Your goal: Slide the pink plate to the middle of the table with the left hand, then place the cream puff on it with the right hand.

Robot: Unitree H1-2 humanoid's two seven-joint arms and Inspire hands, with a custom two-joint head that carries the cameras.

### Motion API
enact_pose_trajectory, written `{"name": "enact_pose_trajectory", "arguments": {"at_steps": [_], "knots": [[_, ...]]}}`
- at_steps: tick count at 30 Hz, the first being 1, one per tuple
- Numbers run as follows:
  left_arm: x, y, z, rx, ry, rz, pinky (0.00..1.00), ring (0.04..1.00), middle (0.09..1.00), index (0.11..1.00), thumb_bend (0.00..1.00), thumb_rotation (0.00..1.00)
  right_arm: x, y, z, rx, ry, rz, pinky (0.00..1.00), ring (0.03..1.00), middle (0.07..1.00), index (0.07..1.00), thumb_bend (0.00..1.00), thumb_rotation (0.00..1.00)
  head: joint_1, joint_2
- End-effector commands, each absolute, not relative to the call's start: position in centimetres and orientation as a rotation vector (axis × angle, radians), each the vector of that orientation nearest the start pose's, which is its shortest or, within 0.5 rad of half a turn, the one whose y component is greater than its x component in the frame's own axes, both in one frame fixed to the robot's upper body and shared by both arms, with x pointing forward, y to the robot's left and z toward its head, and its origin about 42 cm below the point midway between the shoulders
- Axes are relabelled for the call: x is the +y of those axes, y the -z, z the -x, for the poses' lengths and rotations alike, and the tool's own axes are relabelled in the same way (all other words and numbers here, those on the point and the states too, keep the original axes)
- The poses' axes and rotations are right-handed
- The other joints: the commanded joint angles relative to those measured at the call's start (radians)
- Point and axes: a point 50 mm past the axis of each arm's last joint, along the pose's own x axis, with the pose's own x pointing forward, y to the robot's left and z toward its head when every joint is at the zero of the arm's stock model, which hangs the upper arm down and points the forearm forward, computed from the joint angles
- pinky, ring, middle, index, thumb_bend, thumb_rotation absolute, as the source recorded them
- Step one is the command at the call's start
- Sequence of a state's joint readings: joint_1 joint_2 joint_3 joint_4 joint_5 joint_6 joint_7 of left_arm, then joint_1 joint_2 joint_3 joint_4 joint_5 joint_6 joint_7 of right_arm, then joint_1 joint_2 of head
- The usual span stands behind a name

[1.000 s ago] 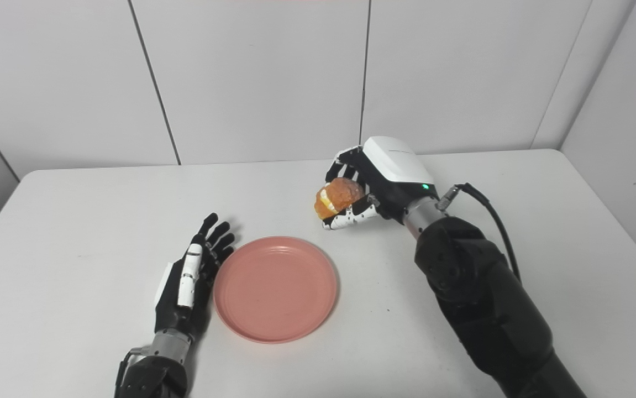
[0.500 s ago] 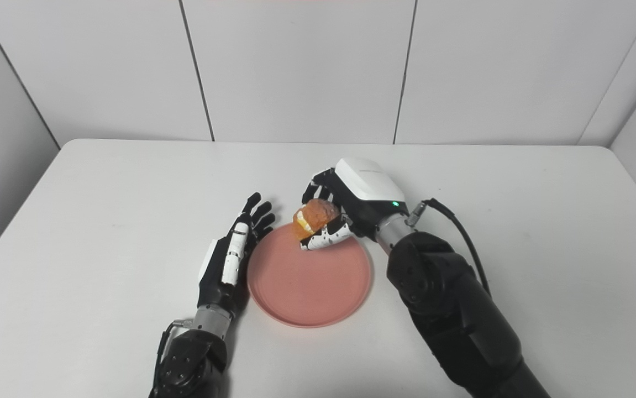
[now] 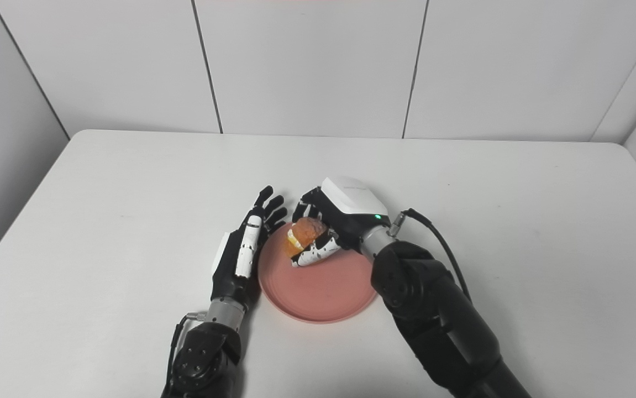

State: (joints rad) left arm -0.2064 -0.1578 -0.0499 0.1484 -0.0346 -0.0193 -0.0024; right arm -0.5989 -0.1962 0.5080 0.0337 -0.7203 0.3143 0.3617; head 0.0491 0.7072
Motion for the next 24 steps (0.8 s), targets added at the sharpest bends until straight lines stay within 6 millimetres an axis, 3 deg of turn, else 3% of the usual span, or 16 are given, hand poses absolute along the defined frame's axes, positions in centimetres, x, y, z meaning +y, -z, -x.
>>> {"name": "enact_pose_trajectory", "arguments": {"at_steps": [1,7,11,24], "knots": [[11.7,-10.2,-33.3,0.053,0.115,0.179,0.89,0.899,0.915,0.915,0.37,1.0,-9.2,-25.1,-40.9,-0.33,-0.53,1.142,0.27,0.362,0.448,0.489,0.5,0.14,0.0,0.0],[11.8,-10.3,-33.4,0.049,0.118,0.174,0.89,0.903,0.917,0.918,0.37,1.0,-9.5,-24.4,-40.5,-0.315,-0.556,1.182,0.34,0.439,0.525,0.492,0.5,0.14,0.0,0.008],[11.9,-10.3,-33.4,0.048,0.118,0.172,0.89,0.907,0.92,0.921,0.38,1.0,-9.7,-24.2,-40.1,-0.311,-0.565,1.215,0.34,0.436,0.527,0.492,0.5,0.14,-0.007,0.013],[12.2,-10.4,-33.5,0.048,0.112,0.191,0.9,0.904,0.915,0.914,0.38,1.0,-10.0,-24.8,-39.6,-0.325,-0.541,1.261,0.24,0.331,0.427,0.489,0.51,0.14,-0.022,0.019]]}}
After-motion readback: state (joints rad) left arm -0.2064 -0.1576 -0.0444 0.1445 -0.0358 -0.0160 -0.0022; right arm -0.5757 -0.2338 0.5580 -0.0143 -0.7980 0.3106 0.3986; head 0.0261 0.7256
